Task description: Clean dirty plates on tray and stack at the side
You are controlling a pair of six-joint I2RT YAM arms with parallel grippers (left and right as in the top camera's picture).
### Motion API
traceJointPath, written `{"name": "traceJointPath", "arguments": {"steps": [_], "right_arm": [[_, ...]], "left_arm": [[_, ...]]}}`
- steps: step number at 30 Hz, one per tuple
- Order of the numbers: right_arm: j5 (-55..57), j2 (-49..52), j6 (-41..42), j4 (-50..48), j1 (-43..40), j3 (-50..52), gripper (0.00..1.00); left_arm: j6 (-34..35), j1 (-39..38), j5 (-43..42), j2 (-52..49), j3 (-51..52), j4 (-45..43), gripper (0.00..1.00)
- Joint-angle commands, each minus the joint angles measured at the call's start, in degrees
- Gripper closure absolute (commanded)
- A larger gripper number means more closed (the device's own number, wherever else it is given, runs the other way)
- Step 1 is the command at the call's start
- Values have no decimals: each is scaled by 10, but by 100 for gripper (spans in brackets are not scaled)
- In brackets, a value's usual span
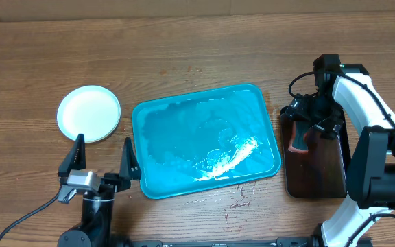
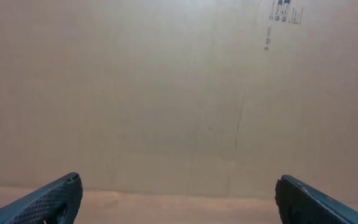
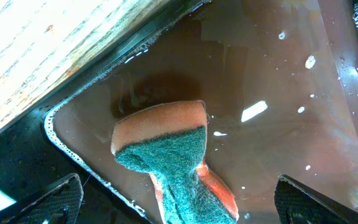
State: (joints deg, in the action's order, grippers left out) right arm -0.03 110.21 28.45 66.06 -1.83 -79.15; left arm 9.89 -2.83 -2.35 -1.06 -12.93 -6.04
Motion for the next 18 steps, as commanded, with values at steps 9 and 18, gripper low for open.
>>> {"name": "traceJointPath", "arguments": {"steps": [9,18], "right_arm": [[-1,-6,0,0,0,-1,0],[-1,-6,1,0,0,-1,0]], "left_arm": [[71,6,13,9,120,-110,1],[76,6,19,9,127,-50,1]]}}
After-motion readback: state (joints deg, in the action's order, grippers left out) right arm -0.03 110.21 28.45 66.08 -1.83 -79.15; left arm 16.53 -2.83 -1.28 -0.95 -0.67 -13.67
